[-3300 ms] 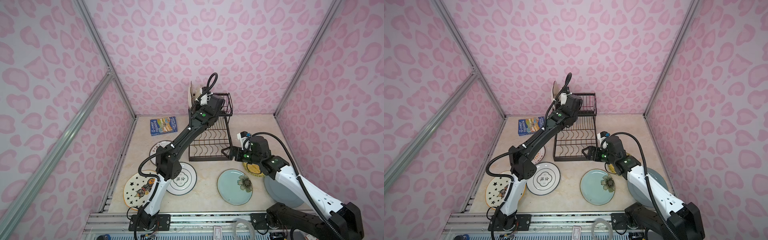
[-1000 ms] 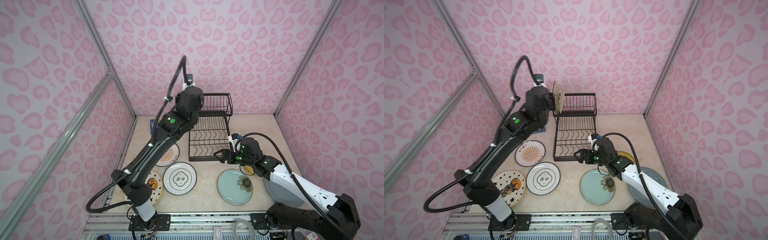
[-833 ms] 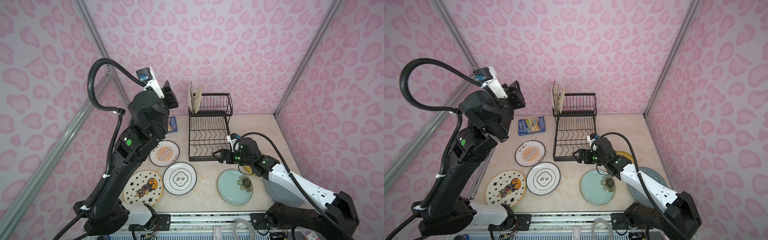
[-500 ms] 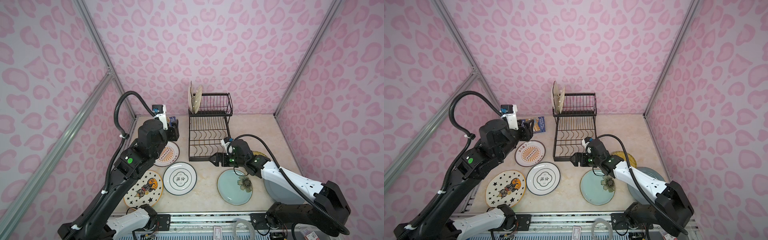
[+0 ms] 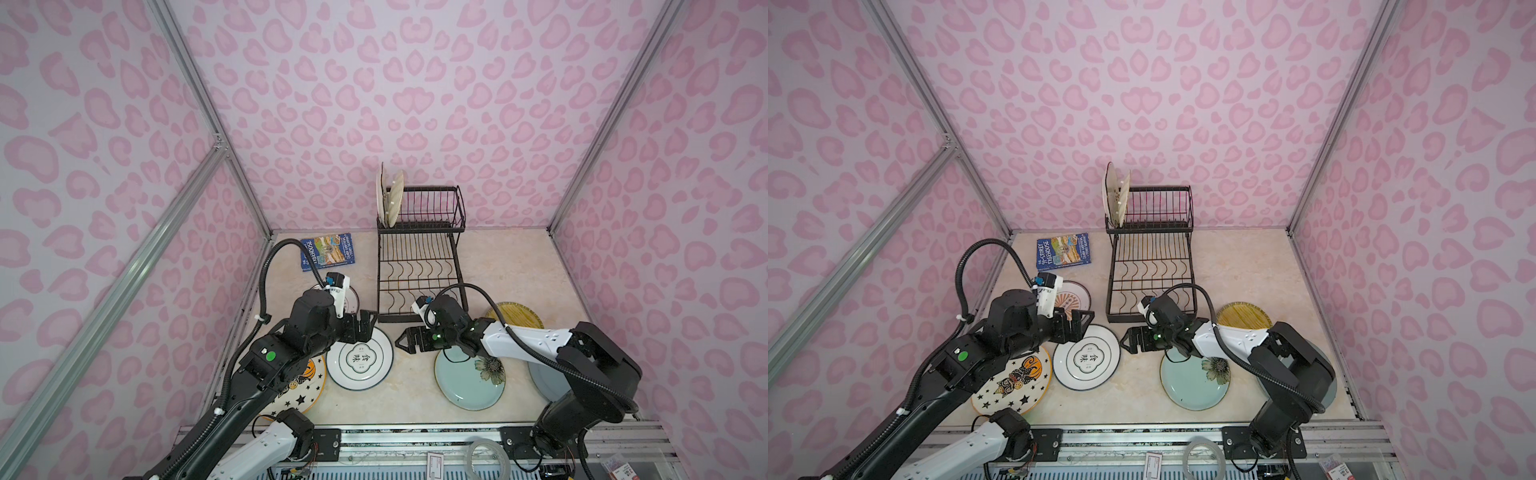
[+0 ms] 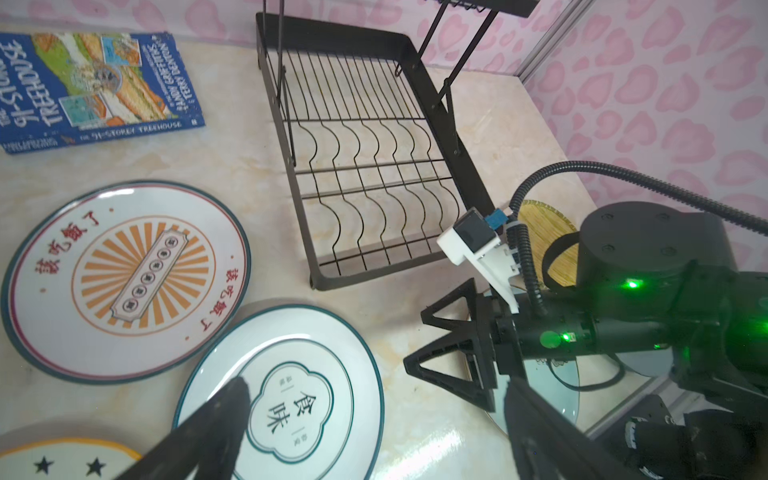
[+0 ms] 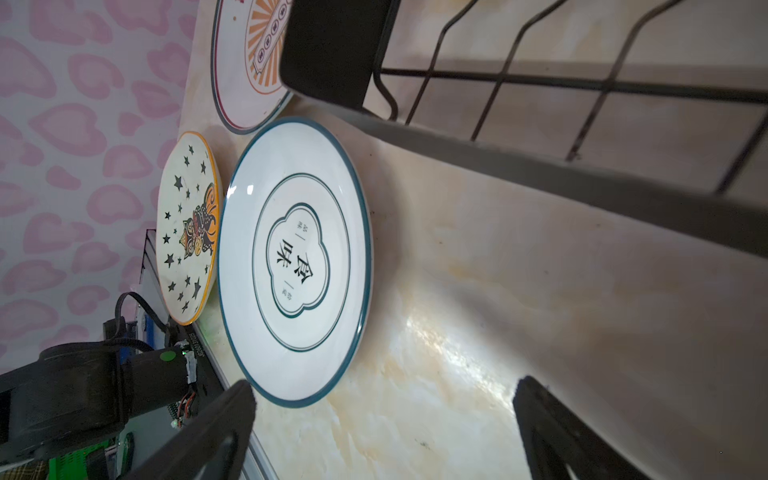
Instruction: Load the plates into the dish rack
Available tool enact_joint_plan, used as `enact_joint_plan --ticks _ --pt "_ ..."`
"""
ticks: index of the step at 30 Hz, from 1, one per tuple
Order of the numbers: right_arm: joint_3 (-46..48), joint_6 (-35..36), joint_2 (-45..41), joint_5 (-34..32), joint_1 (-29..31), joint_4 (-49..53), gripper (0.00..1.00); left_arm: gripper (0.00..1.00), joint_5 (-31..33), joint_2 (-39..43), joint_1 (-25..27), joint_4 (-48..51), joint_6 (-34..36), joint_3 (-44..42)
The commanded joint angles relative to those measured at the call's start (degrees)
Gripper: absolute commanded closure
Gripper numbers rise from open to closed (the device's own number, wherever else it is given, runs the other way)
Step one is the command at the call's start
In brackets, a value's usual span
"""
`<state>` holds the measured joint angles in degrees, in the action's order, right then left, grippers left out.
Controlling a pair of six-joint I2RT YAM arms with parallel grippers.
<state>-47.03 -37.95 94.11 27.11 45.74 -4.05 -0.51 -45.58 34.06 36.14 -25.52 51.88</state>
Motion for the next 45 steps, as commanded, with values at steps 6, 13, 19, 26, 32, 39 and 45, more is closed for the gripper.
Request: enact_joint_plan --ticks 6,13,19,26,32,39,45 --pt "2.1 -8.8 8.8 1.9 2.2 -16.6 0.07 0.03 -0.3 11.7 -0.2 2.3 -13.1 -9.9" --pt "3.3 -14.1 13.4 0.7 4.1 -23.8 0.16 0.03 0.3 17.5 -0.2 2.9 -17.7 -13.3" --pt "4.4 -17.4 15.5 -0.4 5.4 -27.1 0.24 0.03 0.1 19.0 -0.2 2.6 -19.7 -13.5" --pt "7.1 -22.6 19.3 -0.5 5.7 -35.3 0.37 0.03 -0.4 18.9 -0.2 1.8 -20.5 -12.6" --pt "8.2 -24.6 20.7 -2.5 6.4 -36.8 0.53 0.03 -0.4 18.2 -0.2 1.1 -21.0 -12.3" --pt "10.3 -27.4 21.8 -2.5 6.2 -43.2 0.84 0.02 -0.5 17.5 -0.2 1.7 -21.7 -11.2" --pt "11.1 -26.4 19.0 -3.9 6.3 -40.2 0.95 0.02 0.7 20.7 -0.2 3.0 -22.1 -10.8"
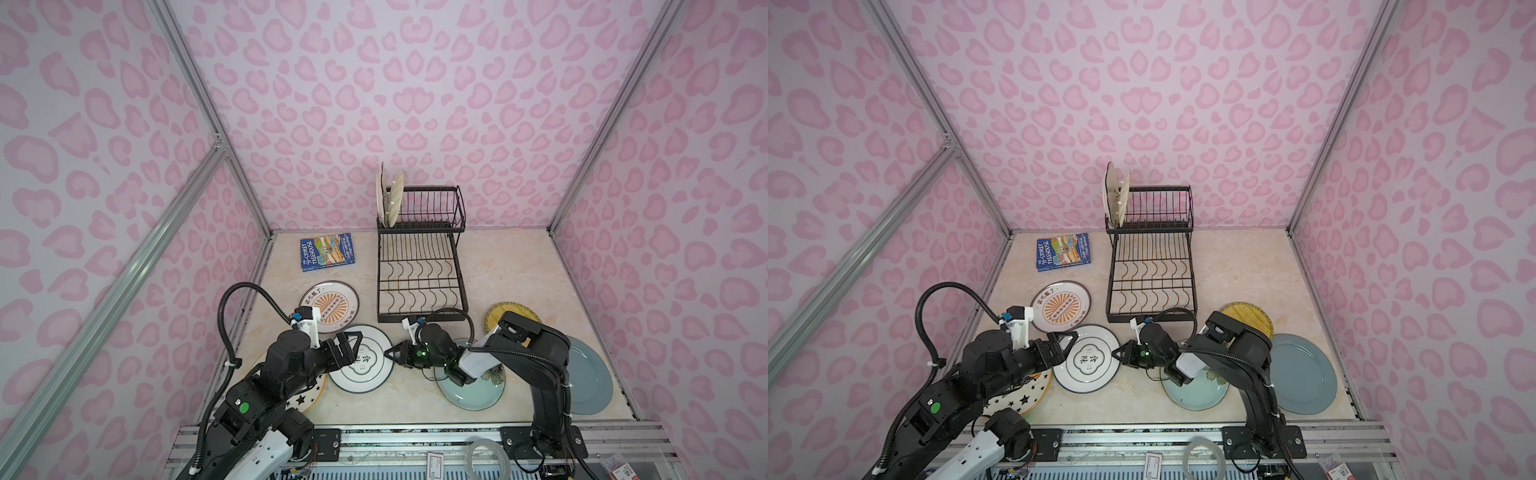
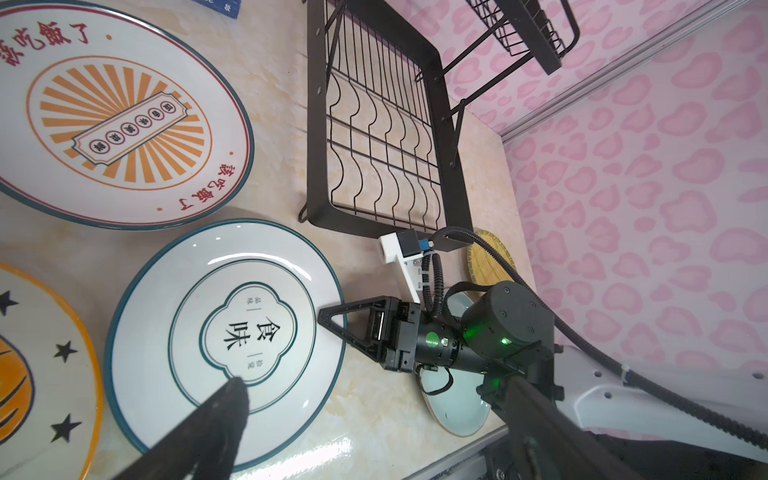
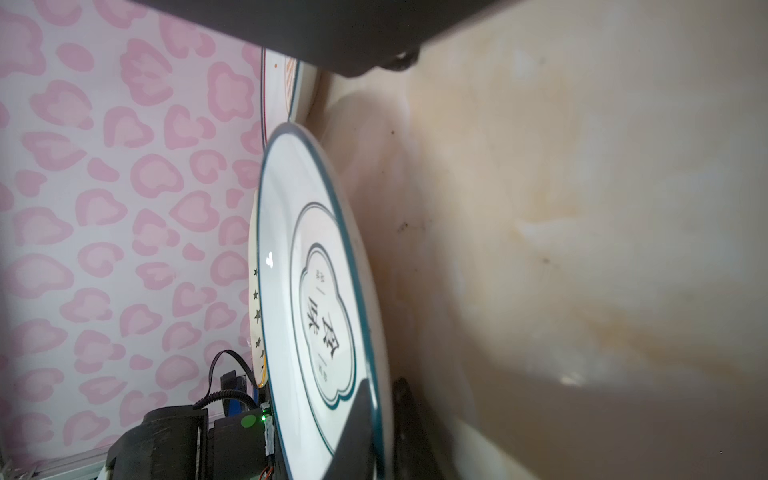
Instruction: Load the plates into the dish rack
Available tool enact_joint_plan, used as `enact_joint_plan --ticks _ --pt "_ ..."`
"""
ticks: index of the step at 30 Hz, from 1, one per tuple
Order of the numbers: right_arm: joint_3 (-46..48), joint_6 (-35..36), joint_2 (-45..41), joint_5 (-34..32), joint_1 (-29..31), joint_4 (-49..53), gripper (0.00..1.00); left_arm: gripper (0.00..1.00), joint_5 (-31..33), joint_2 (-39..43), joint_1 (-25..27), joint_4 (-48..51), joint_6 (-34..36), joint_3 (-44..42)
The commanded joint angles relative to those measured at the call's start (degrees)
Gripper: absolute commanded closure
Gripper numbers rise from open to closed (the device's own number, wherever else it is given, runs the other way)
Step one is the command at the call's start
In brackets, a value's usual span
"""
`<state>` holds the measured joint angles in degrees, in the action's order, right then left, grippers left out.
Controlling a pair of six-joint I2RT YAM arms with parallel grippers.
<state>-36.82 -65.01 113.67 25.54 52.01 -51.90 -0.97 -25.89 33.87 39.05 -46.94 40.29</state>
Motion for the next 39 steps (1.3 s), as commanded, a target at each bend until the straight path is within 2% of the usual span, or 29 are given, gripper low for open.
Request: enact_joint_plan --ticks 1,4,23,31,39 --pt "0.8 1.0 -1.2 -2.7 0.0 8.5 0.96 0.02 1.4 1.3 -0.1 0.3 -0.8 0.8" --pt "0.7 2.1 -3.6 -3.5 0.0 12.1 1.0 0.02 1.4 1.5 0.0 0.5 -0.8 1.1" --pt "0.0 7.6 -14.6 -5.6 0.8 25.7 1.0 0.02 2.4 0.9 -0.1 0.4 -0.4 2.2" --pt "0.7 9.8 -21.6 -9.7 0.8 32.5 1.0 0.04 1.8 -0.9 0.0 -0.4 0.6 3.4" --pt "-0.9 11.0 -22.4 -9.7 0.8 36.3 1.0 0.04 3.4 -1.1 0.0 -0.1 1.9 4.4"
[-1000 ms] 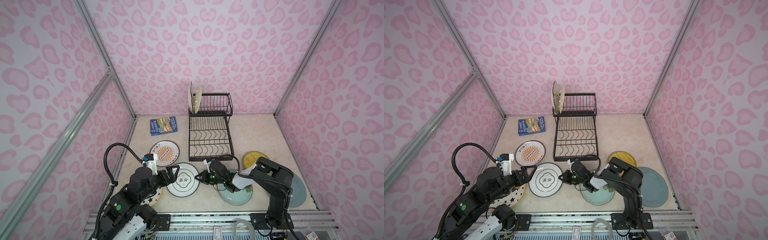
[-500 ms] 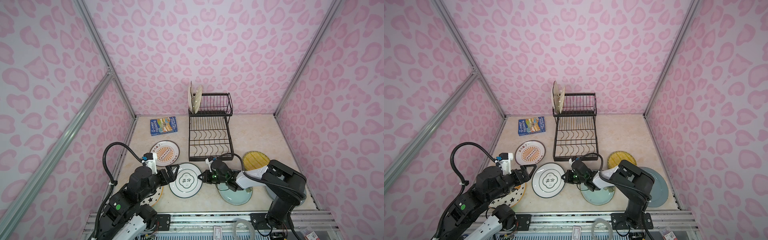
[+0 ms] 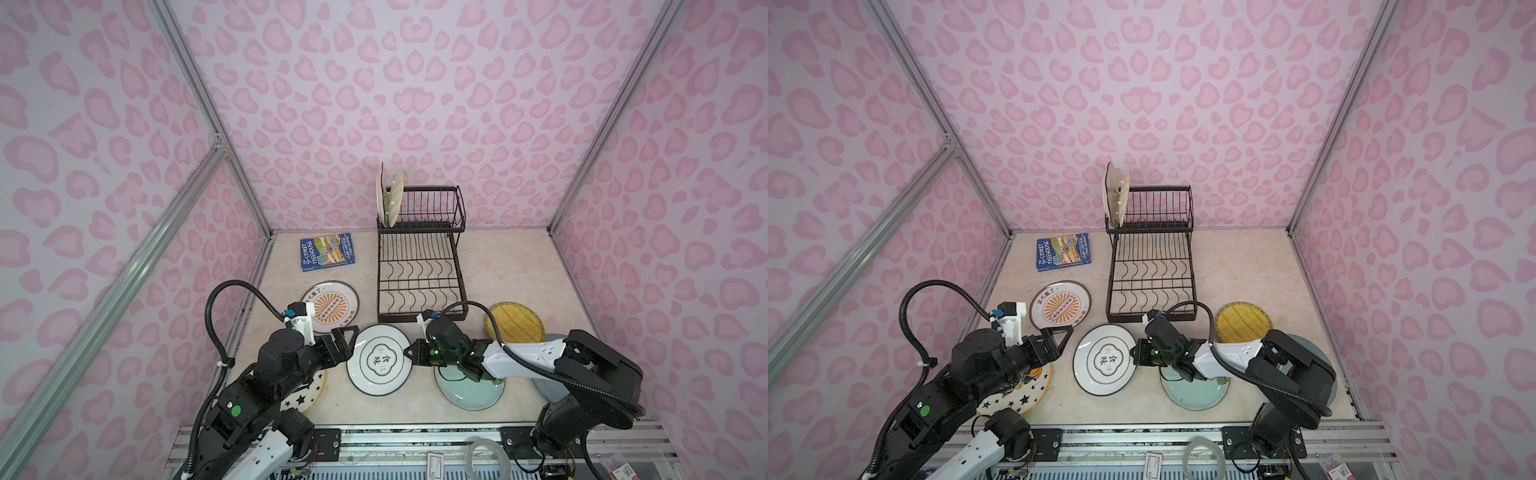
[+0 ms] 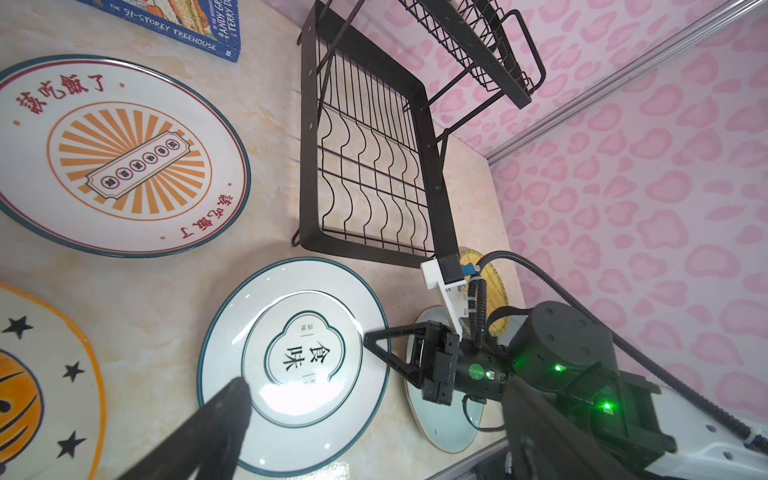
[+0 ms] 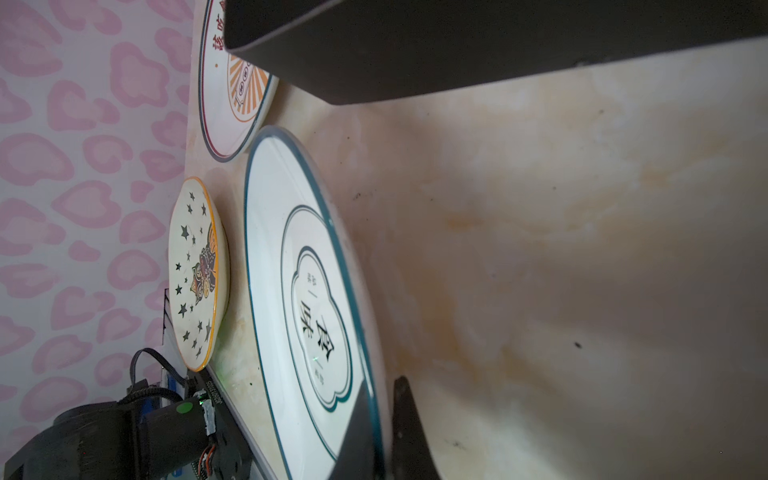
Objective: Load the plates into the dish rack
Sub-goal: 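Tilt the white plate up with the right gripper while the left gripper approaches, then lift the plate upright with the right gripper while the left gripper grasps its rim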
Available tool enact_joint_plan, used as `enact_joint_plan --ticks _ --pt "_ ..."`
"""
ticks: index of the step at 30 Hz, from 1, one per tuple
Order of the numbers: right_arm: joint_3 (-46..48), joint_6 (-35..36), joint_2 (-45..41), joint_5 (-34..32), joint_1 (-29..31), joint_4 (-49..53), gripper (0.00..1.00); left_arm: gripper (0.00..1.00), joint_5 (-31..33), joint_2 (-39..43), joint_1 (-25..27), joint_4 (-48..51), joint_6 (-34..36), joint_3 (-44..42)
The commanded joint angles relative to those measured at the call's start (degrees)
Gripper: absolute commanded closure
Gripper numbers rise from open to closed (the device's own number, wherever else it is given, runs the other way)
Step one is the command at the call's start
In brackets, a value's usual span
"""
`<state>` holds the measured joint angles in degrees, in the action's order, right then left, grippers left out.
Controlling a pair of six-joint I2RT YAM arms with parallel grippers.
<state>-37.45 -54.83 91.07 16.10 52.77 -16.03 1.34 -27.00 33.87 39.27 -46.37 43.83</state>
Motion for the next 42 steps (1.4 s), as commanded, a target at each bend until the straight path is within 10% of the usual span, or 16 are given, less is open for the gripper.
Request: enact_joint_plan --ticks 1,19,27,42 --pt "-0.1 0.6 0.2 -0.1 0.0 0.2 1.0 0.04 1.2 -0.1 0.0 -0.3 1.4 0.9" --pt "-2.8 1.7 -13.1 6.2 -8.1 4.0 1.0 0.04 -2.2 -3.7 0.0 -4.5 1.3 1.6" --pt "-4.8 -6.0 -17.4 8.6 -19.5 2.4 1.0 0.03 -8.6 -9.4 0.2 -24.7 -8.3 -6.3" --pt "-5.4 -19.0 -25.1 -1.0 -24.7 11.8 1.0 0.07 7.8 -31.5 16.1 -56.9 -22.5 -7.9"
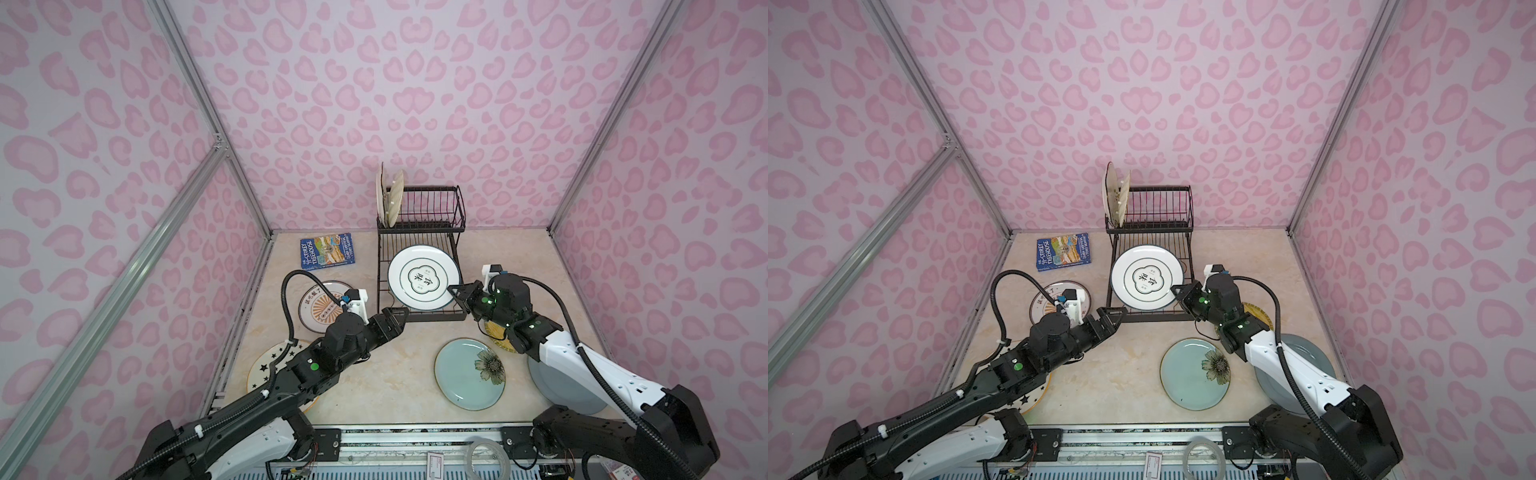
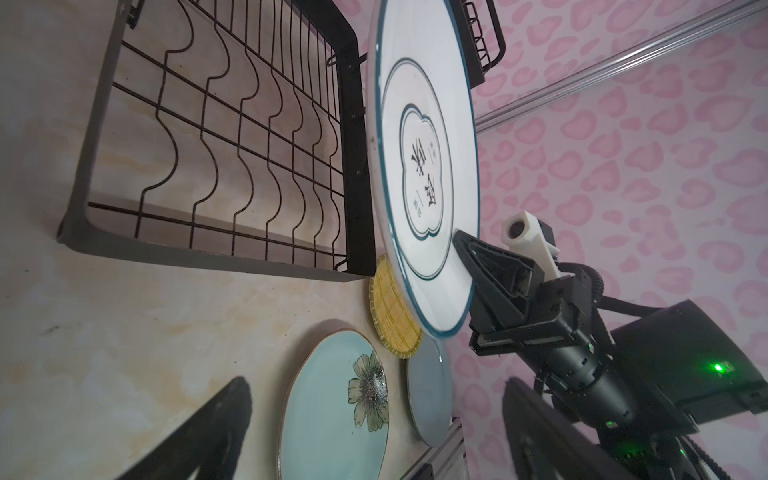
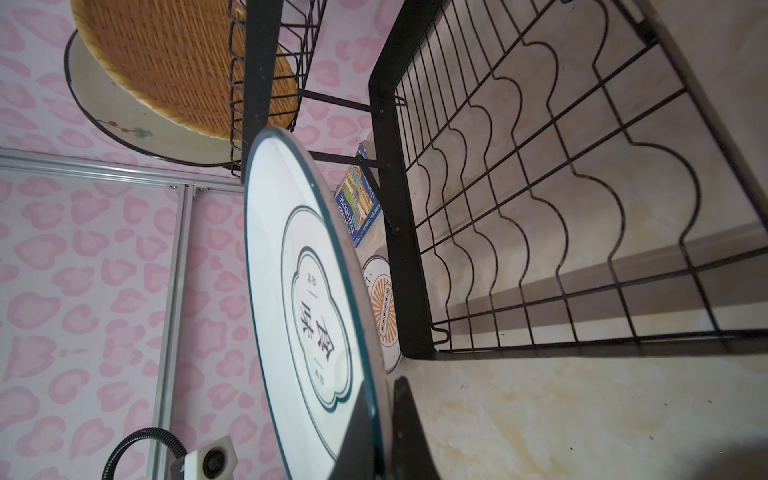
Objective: Load the plates into the dish rack
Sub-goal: 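Lift the plate upright with the right gripper while the left gripper grasps its rim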
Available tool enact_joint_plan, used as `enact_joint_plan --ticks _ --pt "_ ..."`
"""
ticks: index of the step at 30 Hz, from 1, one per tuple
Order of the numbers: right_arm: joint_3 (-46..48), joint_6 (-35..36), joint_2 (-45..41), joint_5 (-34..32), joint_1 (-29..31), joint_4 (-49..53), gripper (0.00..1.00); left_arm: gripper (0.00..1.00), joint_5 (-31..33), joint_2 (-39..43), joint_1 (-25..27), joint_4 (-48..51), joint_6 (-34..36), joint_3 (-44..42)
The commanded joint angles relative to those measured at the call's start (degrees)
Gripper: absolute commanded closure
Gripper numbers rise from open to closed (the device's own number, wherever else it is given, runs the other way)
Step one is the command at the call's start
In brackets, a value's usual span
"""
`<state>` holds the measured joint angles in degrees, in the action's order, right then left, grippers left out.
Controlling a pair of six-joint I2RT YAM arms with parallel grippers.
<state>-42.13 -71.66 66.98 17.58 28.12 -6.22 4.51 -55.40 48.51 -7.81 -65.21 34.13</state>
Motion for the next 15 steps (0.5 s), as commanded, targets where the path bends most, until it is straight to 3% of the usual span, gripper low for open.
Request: enact_joint_plan --ticks 1,7,15 --pt "-0.8 -2.2 -1.5 -3.0 0.0 3.1 1.0 0.09 5.6 -4.6 2.2 -11.2 -4.0 2.6" --pt "0.7 -4.0 -3.8 -4.2 -0.6 3.6 1.0 0.16 10.5 -12.2 5.8 -14.6 -9.4 6.6" --pt "2.3 -4.2 -6.1 -3.7 -1.7 3.4 1.0 0.39 12.3 -18.5 7.2 -15.4 -18.0 9.3"
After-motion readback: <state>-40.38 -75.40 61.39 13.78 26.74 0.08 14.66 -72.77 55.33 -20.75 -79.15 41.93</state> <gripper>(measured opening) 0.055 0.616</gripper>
